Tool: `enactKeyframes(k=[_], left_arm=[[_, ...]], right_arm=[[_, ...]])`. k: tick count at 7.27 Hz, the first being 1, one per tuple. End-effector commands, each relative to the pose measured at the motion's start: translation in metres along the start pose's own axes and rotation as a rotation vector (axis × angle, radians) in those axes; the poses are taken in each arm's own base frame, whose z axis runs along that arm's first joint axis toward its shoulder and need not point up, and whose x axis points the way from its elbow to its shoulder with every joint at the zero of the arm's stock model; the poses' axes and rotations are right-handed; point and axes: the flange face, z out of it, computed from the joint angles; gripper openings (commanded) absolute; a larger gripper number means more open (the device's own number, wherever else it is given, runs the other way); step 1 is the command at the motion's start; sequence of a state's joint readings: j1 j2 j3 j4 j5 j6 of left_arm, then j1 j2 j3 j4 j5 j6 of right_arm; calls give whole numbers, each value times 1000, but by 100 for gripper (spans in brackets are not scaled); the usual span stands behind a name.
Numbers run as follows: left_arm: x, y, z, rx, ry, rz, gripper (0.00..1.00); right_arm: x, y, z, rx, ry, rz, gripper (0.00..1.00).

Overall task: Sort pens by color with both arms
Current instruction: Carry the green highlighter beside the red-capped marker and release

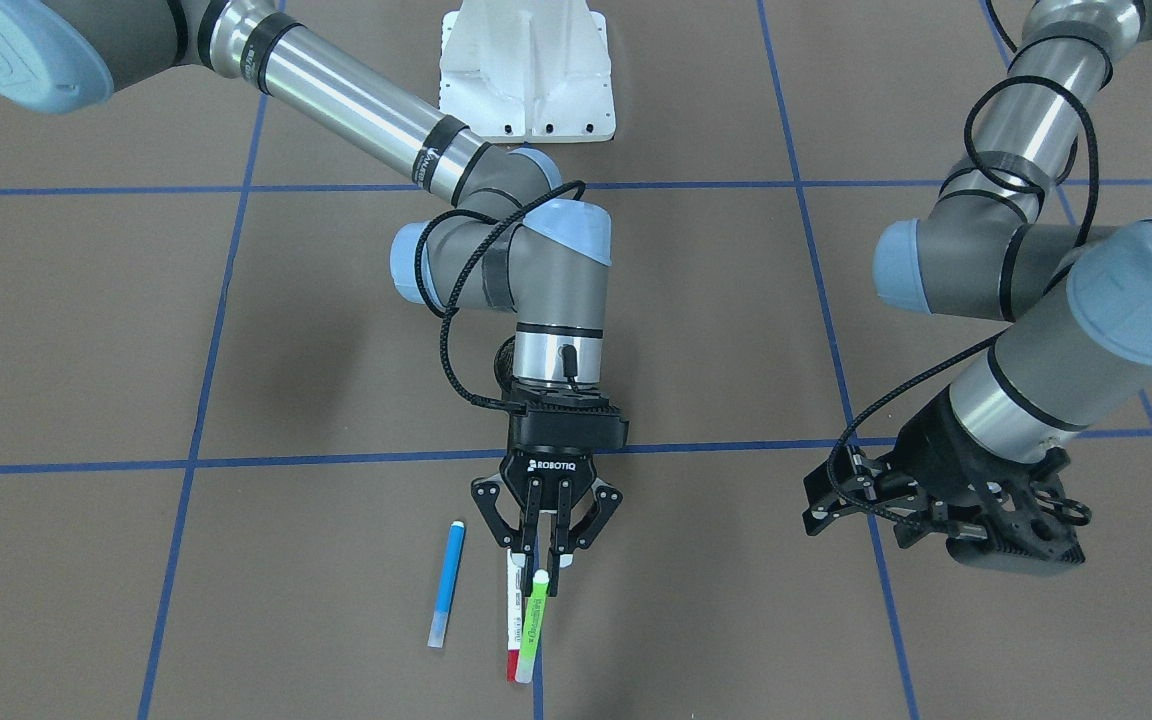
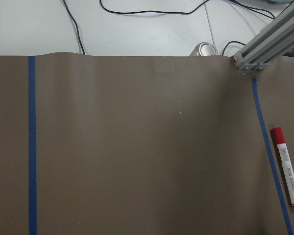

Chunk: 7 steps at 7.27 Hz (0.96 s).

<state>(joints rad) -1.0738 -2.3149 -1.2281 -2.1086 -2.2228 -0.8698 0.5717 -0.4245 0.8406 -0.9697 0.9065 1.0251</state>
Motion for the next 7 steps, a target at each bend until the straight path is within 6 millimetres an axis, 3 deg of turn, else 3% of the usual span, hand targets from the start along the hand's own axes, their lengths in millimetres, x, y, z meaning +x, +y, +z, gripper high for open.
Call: enactKeyframes(k=[1, 7], left_arm=[[-7, 2, 5, -6, -8, -8, 100], [-15, 4, 9, -14, -16, -16, 100]], right_arm=[[-12, 4, 8, -1, -17, -7, 0], [-10, 40, 21, 0, -43, -17, 0]])
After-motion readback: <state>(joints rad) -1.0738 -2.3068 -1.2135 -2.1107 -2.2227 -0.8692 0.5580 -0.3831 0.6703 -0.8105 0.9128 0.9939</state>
